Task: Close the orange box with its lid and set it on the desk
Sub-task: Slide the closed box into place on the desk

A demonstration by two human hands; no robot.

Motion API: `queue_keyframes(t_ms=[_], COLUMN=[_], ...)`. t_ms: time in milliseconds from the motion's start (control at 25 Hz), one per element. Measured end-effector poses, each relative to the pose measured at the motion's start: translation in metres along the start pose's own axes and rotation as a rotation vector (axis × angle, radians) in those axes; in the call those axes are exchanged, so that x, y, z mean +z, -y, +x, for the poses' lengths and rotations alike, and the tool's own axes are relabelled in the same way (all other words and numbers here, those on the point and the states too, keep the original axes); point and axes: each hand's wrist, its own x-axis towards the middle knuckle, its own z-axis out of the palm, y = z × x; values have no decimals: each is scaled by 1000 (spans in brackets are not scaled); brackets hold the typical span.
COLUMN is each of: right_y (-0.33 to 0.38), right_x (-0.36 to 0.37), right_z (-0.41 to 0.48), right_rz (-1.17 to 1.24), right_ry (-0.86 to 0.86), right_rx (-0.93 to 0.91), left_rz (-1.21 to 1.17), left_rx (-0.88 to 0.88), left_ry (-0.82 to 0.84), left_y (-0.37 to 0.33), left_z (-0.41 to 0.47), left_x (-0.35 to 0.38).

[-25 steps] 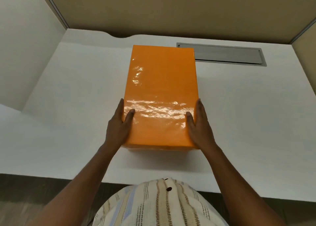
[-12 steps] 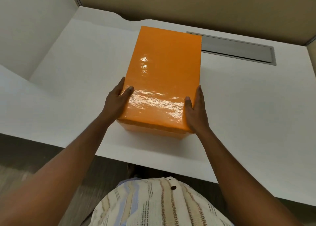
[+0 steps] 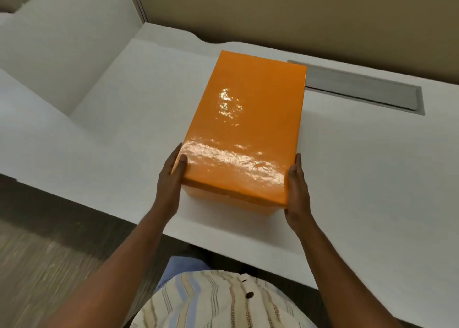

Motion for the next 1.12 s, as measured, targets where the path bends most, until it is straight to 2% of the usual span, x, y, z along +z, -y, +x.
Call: queue_keyframes(t_ms=[200,520,1120], right_y=[10,46,124], right_x=[19,113,347], right_z=[12,75,217], right_rz=[142,277,133], right_ry=[-38,-100,66], right_rx=[39,21,-83], left_rz=[-62,-112,-194], left_rx=[-36,10,57], left_ry=[-43,-64,-184], left_y=[-5,-39,-58], left_z=[26,145,351], left_x=[0,-48,-211])
